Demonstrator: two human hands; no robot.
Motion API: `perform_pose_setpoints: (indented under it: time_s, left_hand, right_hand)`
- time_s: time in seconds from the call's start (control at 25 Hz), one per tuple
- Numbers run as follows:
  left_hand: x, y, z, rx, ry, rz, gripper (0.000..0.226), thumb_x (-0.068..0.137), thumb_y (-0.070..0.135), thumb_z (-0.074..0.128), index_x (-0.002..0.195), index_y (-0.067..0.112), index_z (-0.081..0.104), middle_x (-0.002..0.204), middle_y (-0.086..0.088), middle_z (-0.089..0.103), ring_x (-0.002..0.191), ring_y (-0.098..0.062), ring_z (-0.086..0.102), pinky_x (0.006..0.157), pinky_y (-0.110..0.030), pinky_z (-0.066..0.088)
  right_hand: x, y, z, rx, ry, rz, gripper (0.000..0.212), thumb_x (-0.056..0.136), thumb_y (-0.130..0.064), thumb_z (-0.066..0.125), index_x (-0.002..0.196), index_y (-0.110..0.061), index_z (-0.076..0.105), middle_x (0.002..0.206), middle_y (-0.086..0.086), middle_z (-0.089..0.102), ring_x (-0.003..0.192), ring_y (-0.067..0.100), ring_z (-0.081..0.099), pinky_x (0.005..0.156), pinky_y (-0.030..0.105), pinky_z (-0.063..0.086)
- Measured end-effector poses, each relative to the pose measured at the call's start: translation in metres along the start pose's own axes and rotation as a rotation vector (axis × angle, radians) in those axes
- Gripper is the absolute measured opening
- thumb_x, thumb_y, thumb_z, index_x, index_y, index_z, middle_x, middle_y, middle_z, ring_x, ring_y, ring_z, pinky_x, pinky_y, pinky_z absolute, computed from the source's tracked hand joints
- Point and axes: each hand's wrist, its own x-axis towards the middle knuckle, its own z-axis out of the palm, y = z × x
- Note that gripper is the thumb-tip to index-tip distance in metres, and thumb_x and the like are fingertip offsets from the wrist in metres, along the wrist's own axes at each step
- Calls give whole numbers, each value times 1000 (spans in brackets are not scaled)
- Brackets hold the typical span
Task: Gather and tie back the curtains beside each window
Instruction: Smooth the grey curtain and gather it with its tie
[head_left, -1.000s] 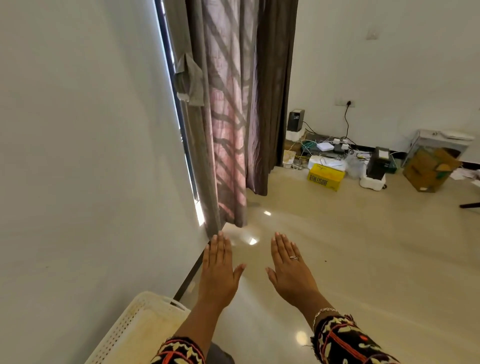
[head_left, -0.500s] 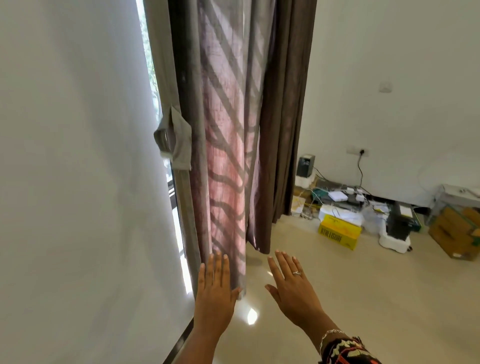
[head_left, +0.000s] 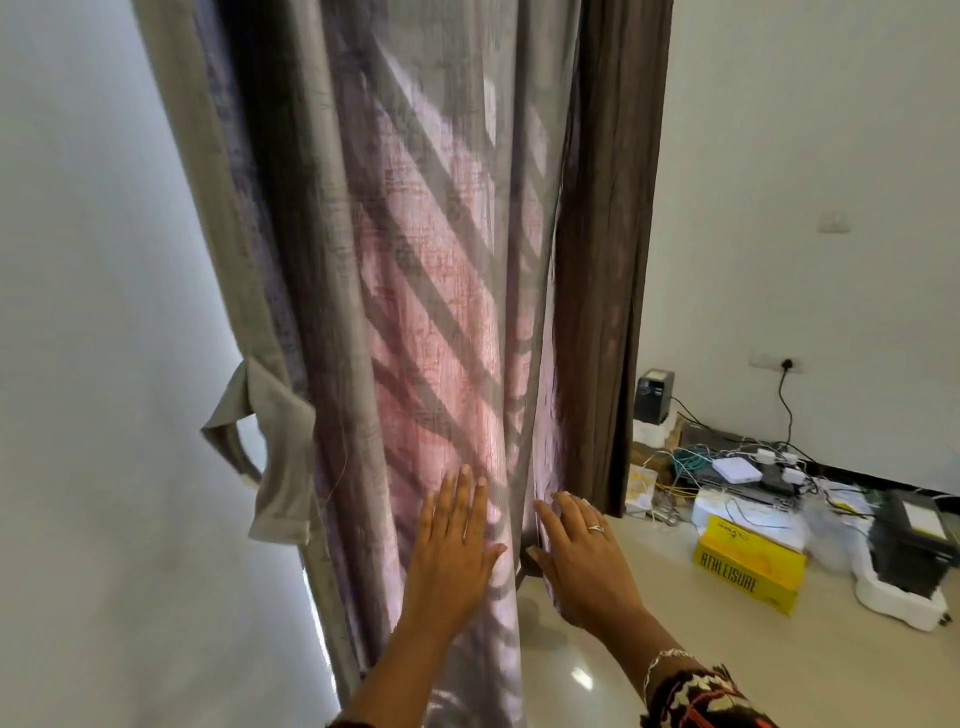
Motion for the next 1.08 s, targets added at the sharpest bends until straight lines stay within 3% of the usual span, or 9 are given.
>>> perform_pose_setpoints:
  time_s: [0.16, 0.32, 0.4, 0.48, 0.56, 0.72, 0.8, 0.92, 1.08]
  left_hand:
    - [69, 5, 14, 48, 40, 12, 64, 95, 51, 1, 139, 9, 21, 148, -13, 25, 140, -26, 12, 111, -41, 4]
    - [145, 8, 37, 97, 180, -18, 65, 96, 50, 3, 145, 9, 0, 156, -7, -11, 142, -24, -6, 113, -42, 2]
    - [186, 9, 38, 116, 211, -56, 66, 96, 50, 4, 147, 8, 7, 155, -8, -7, 142, -26, 5, 113, -44, 6]
    - [231, 11, 35, 160, 251, -61, 64, 97, 46, 8, 143, 6, 28, 154, -12, 17, 141, -29, 22, 111, -46, 11]
    - [272, 13, 32, 235, 301, -35, 58, 97, 44, 21, 138, 6, 37, 147, -15, 30, 140, -29, 22, 112, -45, 11]
    - [335, 10, 30, 331, 365, -5, 68, 82, 38, 64, 133, 1, 42, 142, -18, 40, 133, -34, 36, 111, -43, 8]
    - [365, 5, 22, 339, 395, -27, 63, 86, 39, 58, 133, 0, 43, 142, -19, 40, 131, -34, 39, 112, -43, 8]
    - [421, -10, -5, 404, 496, -64, 60, 86, 36, 47, 133, -2, 43, 142, -20, 39, 131, -35, 38, 112, -42, 10]
    - [492, -28, -44, 537, 615, -45, 72, 77, 29, 71, 133, -5, 42, 141, -24, 38, 131, -38, 37, 113, -48, 24]
  right_hand:
    - [59, 28, 35, 44, 29, -27, 61, 63, -50, 77, 114, -18, 64, 113, 7, 67, 102, 24, 66, 86, 34, 50]
    - [130, 71, 57, 106, 120, -61, 54, 66, -46, 76, 111, -18, 66, 111, 7, 68, 99, 24, 67, 82, 35, 52]
    - [164, 92, 64, 124, 194, -96, 39, 87, -46, 53, 110, -18, 66, 111, 6, 68, 99, 24, 67, 82, 36, 54]
    - [204, 115, 66, 164, 230, -117, 62, 97, -47, 13, 106, -20, 68, 108, 4, 69, 95, 21, 68, 79, 34, 55]
    - [239, 139, 67, 162, 295, -151, 70, 96, -47, 4, 105, -19, 68, 106, 4, 69, 92, 20, 68, 77, 32, 55]
    - [305, 187, 63, 163, 354, -203, 36, 84, -44, 57, 107, -17, 66, 105, 5, 68, 92, 21, 68, 77, 33, 55]
    - [341, 205, 55, 196, 335, -198, 50, 64, -40, 80, 107, -18, 65, 105, 5, 68, 91, 21, 68, 76, 31, 55]
    - [403, 223, 24, 182, 437, -248, 52, 61, -36, 83, 106, -15, 66, 104, 5, 67, 89, 21, 68, 75, 30, 55]
    - [492, 240, -22, 281, 652, -282, 44, 76, -23, 74, 112, -4, 60, 110, 15, 62, 95, 32, 63, 78, 37, 54]
